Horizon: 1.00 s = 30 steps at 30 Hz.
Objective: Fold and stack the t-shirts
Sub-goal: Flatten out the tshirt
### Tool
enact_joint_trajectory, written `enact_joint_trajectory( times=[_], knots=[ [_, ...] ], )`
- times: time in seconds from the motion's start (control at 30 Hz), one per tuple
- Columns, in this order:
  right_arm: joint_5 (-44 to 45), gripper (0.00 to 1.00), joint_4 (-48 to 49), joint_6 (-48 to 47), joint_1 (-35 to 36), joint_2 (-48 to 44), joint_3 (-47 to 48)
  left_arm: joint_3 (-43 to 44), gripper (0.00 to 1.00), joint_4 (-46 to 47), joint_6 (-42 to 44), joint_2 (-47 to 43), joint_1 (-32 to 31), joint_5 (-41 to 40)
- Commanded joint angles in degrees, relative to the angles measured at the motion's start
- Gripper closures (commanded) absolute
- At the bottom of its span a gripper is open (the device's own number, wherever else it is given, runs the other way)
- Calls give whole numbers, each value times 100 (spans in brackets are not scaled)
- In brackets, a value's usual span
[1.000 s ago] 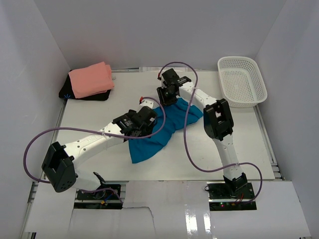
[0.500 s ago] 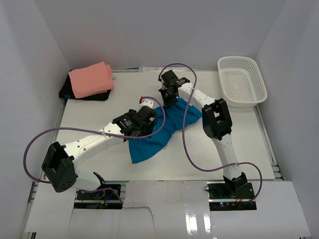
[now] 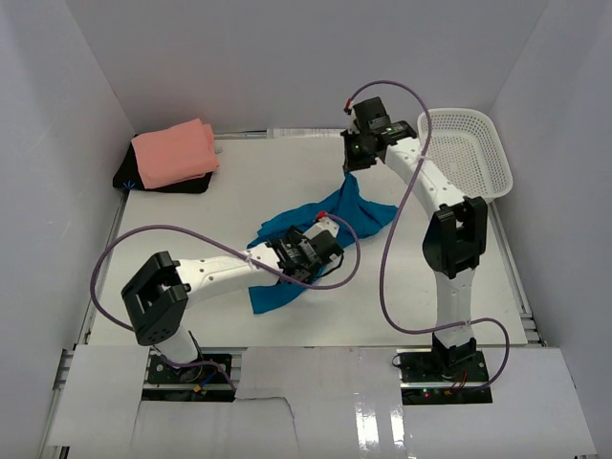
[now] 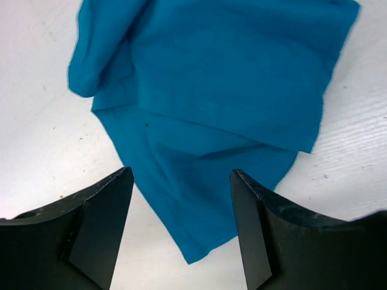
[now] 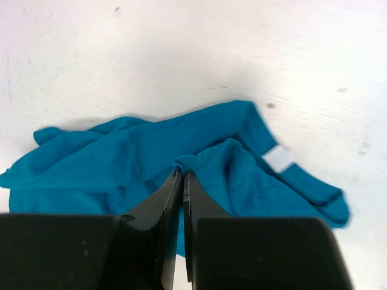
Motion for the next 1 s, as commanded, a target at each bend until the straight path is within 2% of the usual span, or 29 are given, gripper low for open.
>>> enact_joint_trajectory(
  times=[0.0, 0.17, 0.37, 0.87, 0.97],
  knots=[
    [-11, 92, -85, 153, -401, -481, -226, 312, 25, 29, 122, 246, -291, -471],
    [51, 92, 2, 320, -745, -860, -543, 418, 25, 257, 358, 467, -546, -313],
    [-98, 92, -42, 391, -964, -790, -359, 418, 24, 416, 622, 642, -792, -383],
    [-204, 92, -77, 321, -1132, -658, -394, 445, 24, 565, 842, 941, -1100, 214],
    [-213, 92, -68, 294, -1158, -684, -429, 480, 24, 601, 886, 1073, -1100, 137]
  ],
)
